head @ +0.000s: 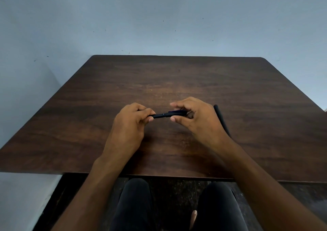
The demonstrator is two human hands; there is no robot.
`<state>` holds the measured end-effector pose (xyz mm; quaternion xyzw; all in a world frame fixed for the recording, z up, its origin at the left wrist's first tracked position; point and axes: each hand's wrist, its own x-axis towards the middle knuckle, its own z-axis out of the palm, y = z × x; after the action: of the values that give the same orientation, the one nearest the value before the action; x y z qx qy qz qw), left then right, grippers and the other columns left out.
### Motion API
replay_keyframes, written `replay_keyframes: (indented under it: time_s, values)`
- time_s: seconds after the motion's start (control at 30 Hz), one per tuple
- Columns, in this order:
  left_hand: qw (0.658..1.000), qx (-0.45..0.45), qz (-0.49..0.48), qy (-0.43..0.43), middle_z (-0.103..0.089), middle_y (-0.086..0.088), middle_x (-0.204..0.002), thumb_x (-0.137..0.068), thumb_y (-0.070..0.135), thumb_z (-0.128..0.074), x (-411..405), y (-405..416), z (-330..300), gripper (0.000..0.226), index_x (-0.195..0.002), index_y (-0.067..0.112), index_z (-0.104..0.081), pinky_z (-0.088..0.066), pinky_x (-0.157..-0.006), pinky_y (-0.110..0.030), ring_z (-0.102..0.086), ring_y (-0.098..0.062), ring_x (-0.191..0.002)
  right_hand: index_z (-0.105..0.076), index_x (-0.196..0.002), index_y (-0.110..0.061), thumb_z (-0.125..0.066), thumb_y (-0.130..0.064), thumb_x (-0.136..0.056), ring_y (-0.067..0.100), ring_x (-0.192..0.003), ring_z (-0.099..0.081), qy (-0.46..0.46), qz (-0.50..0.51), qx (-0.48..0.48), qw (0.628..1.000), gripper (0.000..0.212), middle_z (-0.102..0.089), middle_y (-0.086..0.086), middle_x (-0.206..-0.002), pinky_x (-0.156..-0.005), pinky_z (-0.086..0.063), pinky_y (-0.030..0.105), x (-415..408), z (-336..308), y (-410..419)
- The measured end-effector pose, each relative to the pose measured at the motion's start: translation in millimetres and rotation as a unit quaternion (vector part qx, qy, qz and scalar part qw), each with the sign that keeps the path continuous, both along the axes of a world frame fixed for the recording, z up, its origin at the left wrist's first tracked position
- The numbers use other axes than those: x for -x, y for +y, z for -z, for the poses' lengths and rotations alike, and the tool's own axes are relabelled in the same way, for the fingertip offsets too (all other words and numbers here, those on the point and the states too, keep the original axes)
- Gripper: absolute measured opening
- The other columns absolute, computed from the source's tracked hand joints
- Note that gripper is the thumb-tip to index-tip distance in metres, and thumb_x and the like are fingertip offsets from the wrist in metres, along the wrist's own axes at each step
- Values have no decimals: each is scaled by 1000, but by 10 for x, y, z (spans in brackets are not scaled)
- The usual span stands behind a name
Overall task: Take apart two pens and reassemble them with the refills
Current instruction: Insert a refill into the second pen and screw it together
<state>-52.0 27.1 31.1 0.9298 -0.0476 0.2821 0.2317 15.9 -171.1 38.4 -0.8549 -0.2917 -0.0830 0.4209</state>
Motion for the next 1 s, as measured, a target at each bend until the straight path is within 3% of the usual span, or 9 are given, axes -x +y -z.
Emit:
replay_keyframes:
  time_s: [0.1,0.2,0.27,0.53,1.0]
  values:
    - [1000,3,-6,-14,-68,-4,-91,-88,6,-70,7,35,-11,15,-100,11,-77,-52,-72,-37,-62,-24,-85,-69,-127,-20,-79,-35,-84,2,-80,-64,41,33,-46,998,47,-69,-12,-97,-75,-55,20,-13,38,-61]
    - [1000,-1,-6,-20,-68,-2,-91,-88,8,-70,2,53,-12,15,-100,12,-77,-53,-71,-39,-61,-22,-85,-76,-111,-17,-77,-29,-88,1,-53,-60,94,42,-120,987,26,-72,-14,-69,-56,-52,21,-54,82,-132]
    - [1000,-2,-1,-20,-68,-2,-91,-88,8,-70,-1,37,-2,14,-100,13,-77,-53,-71,-40,-61,-21,-85,-78,-104,-17,-77,-22,-88,4,-46,-57,112,37,-145,982,17,-71,-7,-62,-51,-51,20,-55,104,-139]
    - [999,3,-1,-41,-70,-3,-87,-89,7,-69,-7,-32,18,11,-96,11,-76,-52,-69,-40,-63,-24,-82,-80,-105,-14,-78,-17,-88,14,-52,-60,106,57,-199,973,17,-74,9,-70,-50,-55,28,-46,151,-97]
    - [995,52,-29,-75,-73,-4,-87,-84,0,-72,11,-159,58,11,-92,7,-78,-52,-73,-32,-67,-21,-80,-78,-105,-6,-76,-12,-88,6,-46,-58,102,58,-228,967,17,-71,0,-64,-50,-51,20,-4,34,-71]
